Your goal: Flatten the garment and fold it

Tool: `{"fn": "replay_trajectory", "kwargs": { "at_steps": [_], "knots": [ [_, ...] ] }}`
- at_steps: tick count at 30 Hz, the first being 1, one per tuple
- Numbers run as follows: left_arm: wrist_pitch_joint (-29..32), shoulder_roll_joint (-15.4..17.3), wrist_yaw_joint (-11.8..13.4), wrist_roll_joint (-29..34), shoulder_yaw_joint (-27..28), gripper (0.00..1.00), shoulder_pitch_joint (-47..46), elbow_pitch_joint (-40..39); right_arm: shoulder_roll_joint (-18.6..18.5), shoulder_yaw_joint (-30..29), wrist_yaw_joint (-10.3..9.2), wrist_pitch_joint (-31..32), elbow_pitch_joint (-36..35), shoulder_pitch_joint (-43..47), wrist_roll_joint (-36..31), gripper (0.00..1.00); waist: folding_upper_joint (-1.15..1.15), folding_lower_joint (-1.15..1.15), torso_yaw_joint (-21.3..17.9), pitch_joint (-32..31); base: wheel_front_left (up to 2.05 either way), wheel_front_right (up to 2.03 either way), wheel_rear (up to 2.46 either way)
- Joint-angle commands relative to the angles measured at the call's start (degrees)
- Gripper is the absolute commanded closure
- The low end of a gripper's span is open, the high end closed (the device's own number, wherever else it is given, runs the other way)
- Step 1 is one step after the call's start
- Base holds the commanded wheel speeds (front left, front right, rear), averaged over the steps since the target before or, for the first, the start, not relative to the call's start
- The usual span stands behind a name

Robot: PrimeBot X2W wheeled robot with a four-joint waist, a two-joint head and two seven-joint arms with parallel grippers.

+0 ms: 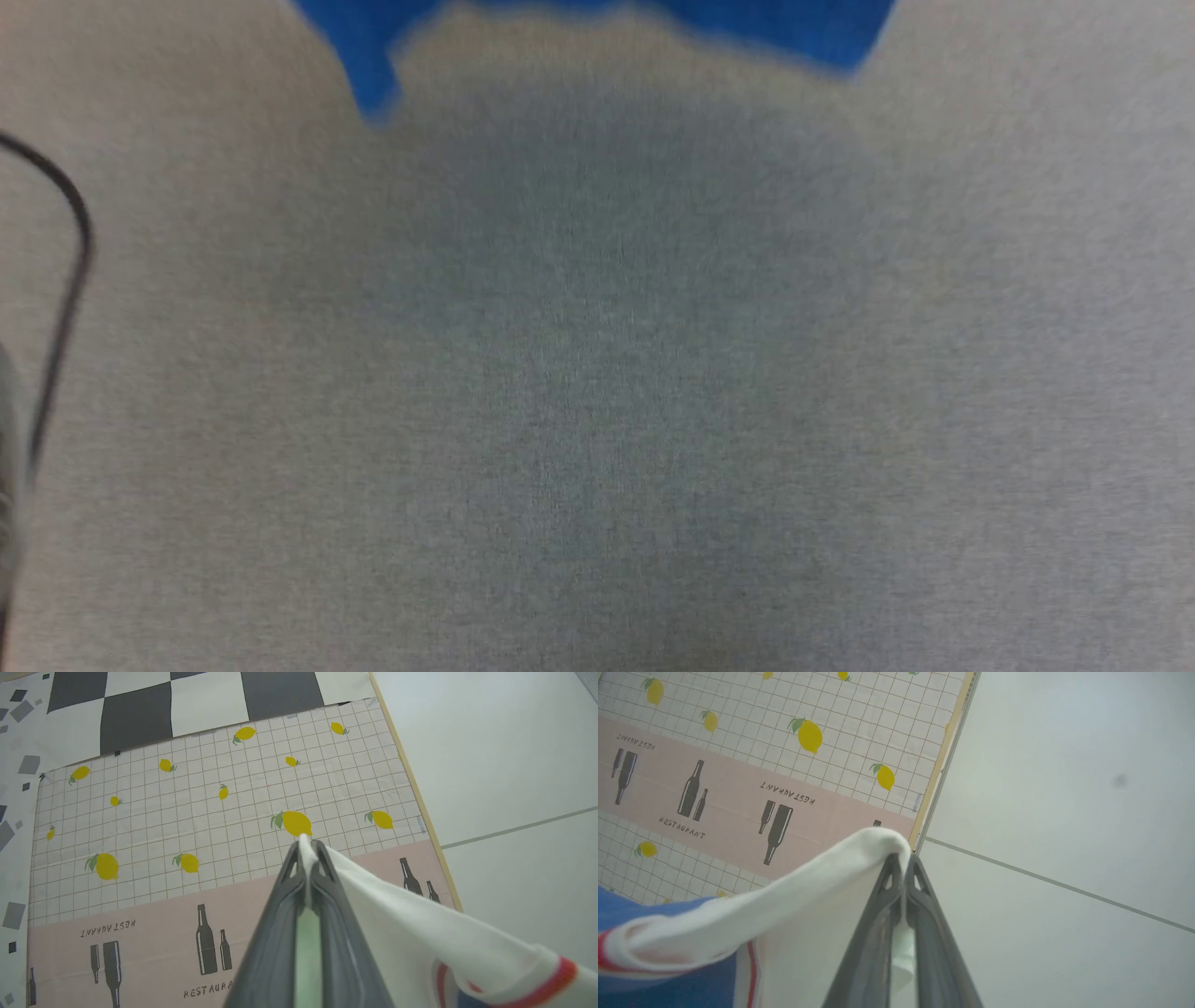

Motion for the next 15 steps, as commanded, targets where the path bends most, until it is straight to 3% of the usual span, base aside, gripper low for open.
{"fn": "replay_trajectory", "kwargs": {
  "at_steps": [1,8,15],
  "knots": [
    [-0.2,0.4,0.1,0.7,-0.1,1.0,-2.7,0.7,-0.2,0.0,-0.1,-0.3,1.2,-3.2,-1.2,1.0,0.0,-0.01,0.6,8.0,0.0,0.0,0.0],
    [-0.2,0.8,0.5,2.1,0.5,1.0,-12.8,3.0,0.6,0.6,-0.1,-2.0,8.6,-16.6,-5.9,1.0,0.0,-0.01,0.5,14.6,0.0,0.0,0.0],
    [-0.2,0.1,1.4,1.5,2.8,1.0,-12.8,2.9,2.7,2.5,-0.1,-5.8,16.1,-19.9,-8.1,1.0,0.0,-0.01,0.7,16.7,0.0,0.0,0.0]
  ]
}}
